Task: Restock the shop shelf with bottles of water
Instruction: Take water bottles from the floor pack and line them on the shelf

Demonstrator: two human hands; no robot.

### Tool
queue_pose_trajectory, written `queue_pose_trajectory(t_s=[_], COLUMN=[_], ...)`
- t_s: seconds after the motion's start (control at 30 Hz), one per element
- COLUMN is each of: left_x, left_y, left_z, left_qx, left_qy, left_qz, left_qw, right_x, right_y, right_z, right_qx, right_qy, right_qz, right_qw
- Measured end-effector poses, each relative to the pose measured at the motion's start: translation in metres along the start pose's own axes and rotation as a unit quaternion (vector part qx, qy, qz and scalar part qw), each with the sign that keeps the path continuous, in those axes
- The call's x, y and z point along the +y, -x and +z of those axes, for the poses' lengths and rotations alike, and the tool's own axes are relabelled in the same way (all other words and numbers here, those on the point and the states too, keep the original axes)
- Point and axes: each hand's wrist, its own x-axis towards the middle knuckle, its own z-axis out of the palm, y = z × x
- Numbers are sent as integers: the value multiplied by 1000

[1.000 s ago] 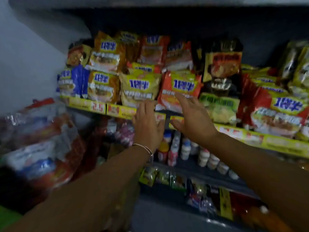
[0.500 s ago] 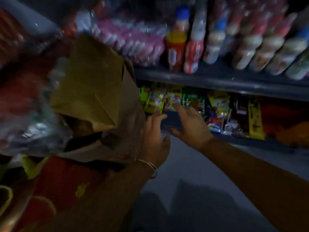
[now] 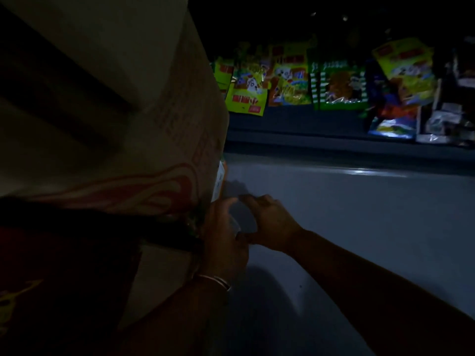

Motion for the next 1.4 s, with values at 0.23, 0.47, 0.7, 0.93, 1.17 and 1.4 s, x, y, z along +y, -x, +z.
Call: queue_pose_trajectory(t_s=[0.23,0.47,0.7,0.93,1.17,1.4], left_x=[-42,-48,-6,121,273,449], left_y=[-8,-8,-8,-9,-13,-25], left_z=[16,17,15,-28,-120,-229], left_qx=[62,82,59,77,50,45], left_qy=[38,37,119,112,151,245], left_qz=[-14,4,-2,74,123,155], left_qw=[997,996,991,988,980,956], right_x=[5,11,17,-17,-93,-199], right_y=[-39,-48,-14,43,101,150], right_z=[55,57,-7,-141,-329,-527], right_qx=[-85,-88,-26,36,66,97], right_qy=[-146,-199,-190,-199,-172,-141], right_qz=[-18,4,24,16,-11,-64], right_qw=[986,976,981,979,983,983])
